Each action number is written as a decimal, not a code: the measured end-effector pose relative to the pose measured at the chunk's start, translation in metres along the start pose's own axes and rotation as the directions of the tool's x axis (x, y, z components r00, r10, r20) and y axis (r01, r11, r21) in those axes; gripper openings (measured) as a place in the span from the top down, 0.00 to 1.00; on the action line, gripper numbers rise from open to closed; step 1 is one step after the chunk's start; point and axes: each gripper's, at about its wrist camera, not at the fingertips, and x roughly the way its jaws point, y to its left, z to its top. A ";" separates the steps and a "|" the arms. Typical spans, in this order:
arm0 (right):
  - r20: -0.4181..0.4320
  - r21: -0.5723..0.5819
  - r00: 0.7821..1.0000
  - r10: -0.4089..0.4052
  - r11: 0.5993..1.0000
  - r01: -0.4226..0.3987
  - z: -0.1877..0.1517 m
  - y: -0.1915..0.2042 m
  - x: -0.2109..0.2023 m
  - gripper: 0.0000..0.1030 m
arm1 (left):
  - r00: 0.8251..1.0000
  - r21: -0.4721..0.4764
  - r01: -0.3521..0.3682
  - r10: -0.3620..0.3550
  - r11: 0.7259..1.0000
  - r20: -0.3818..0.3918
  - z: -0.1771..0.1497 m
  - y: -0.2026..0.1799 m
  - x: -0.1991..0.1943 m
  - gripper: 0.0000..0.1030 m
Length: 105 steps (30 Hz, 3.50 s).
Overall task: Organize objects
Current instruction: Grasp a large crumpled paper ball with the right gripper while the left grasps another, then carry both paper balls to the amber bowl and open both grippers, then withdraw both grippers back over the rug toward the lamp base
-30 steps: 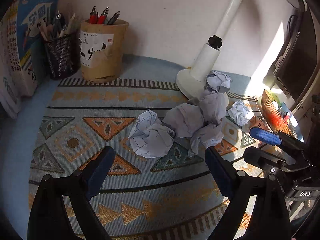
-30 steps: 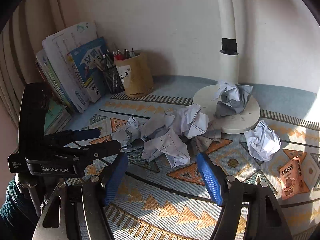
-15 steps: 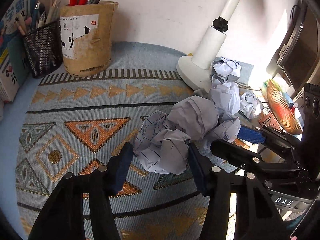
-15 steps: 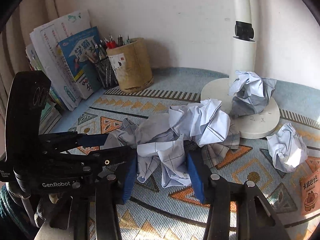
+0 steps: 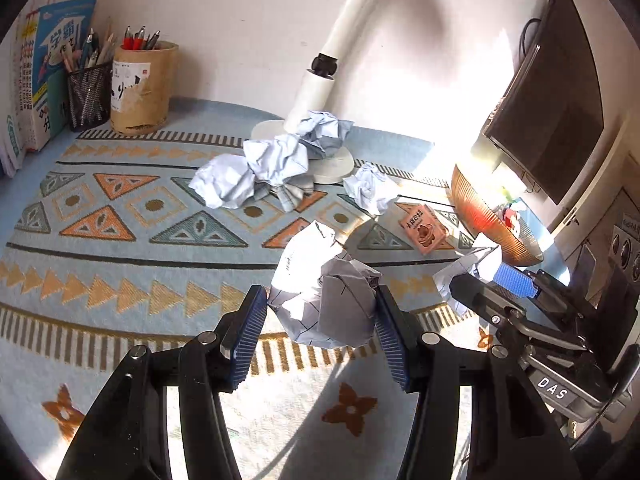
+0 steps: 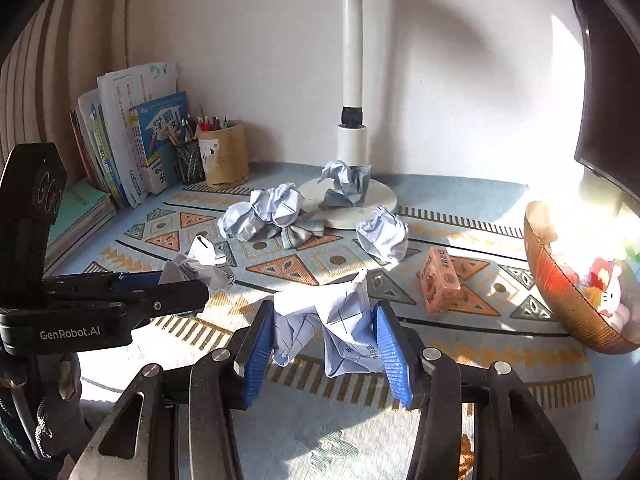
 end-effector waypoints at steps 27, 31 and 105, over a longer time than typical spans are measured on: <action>-0.184 0.300 0.983 0.026 0.954 0.030 -0.039 -0.089 0.032 0.28 | 0.999 -0.026 -0.034 0.034 0.999 0.018 -0.040 -0.054 0.028 0.49; -0.156 0.294 0.988 0.001 0.955 0.045 -0.034 -0.088 0.027 0.27 | 0.999 -0.018 -0.032 0.032 0.999 0.021 -0.040 -0.056 0.027 0.48; 0.012 0.251 0.999 -0.050 0.967 0.045 -0.015 -0.060 0.021 0.38 | 0.977 -0.002 -0.173 0.172 0.985 0.125 -0.018 -0.055 0.036 0.18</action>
